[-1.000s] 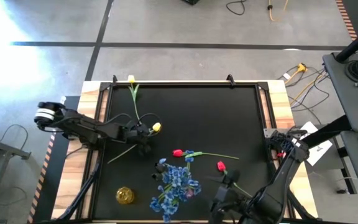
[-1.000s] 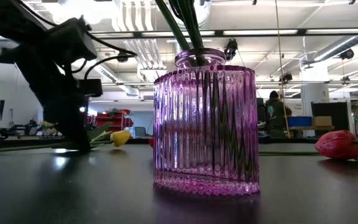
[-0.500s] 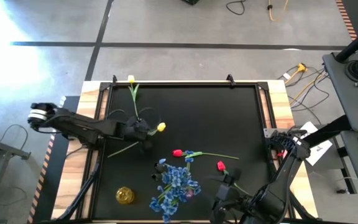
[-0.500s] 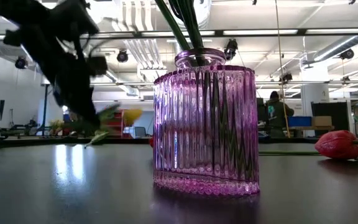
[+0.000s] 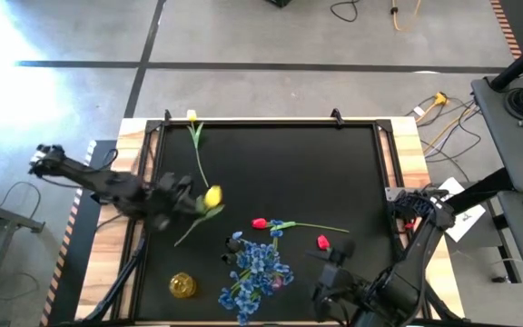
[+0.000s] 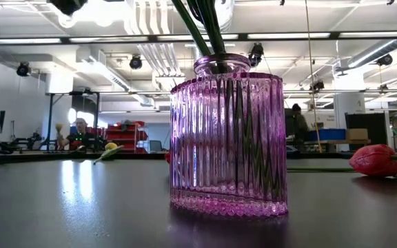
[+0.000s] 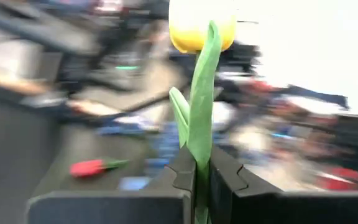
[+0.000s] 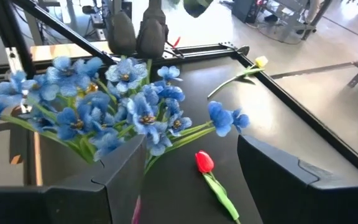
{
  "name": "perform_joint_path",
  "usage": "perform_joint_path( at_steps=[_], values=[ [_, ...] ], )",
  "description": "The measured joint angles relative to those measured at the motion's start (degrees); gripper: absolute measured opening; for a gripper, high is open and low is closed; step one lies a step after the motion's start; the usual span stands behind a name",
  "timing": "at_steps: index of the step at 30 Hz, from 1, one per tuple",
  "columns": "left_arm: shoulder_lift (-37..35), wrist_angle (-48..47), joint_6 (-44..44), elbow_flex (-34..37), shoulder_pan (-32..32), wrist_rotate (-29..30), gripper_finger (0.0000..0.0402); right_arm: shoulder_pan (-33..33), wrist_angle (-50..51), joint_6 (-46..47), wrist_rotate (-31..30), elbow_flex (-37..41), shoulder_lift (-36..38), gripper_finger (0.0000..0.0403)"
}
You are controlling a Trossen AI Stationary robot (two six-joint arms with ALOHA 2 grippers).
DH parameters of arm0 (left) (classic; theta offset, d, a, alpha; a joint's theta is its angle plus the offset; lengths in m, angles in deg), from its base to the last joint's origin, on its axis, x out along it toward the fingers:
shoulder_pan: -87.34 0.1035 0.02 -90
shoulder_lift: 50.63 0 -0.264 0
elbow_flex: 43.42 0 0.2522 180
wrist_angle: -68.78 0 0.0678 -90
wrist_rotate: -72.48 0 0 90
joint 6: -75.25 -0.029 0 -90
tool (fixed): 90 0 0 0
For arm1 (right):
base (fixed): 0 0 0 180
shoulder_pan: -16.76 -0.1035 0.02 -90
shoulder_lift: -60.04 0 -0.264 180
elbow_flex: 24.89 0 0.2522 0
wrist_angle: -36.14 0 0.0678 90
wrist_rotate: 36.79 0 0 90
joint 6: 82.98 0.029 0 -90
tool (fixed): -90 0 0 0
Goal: Sort flowers into vase by color
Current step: Put the bottom yellow tulip into the yellow vase
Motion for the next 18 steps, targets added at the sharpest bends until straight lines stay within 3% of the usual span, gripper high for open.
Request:
perform_joint_path(
  at_steps=[5, 9, 18],
  values=[
    [-0.44, 7.83, -3.59, 0.02, -12.74, -2.31, 0.0, 1.19, 0.09, -0.02, -0.06, 0.07, 0.0, 0.0246],
    [3.51, 15.96, -11.35, 0.02, -20.24, 2.27, 0.0, 2.57, 1.48, -0.04, -0.09, 0.08, 0.0, 0.0247],
    [18.53, 33.3, -14.8, 0.04, -25.4, 4.12, 0.0, 4.09, 1.6, 0.85, -0.05, 0.09, 0.5, 0.0251]
  ],
)
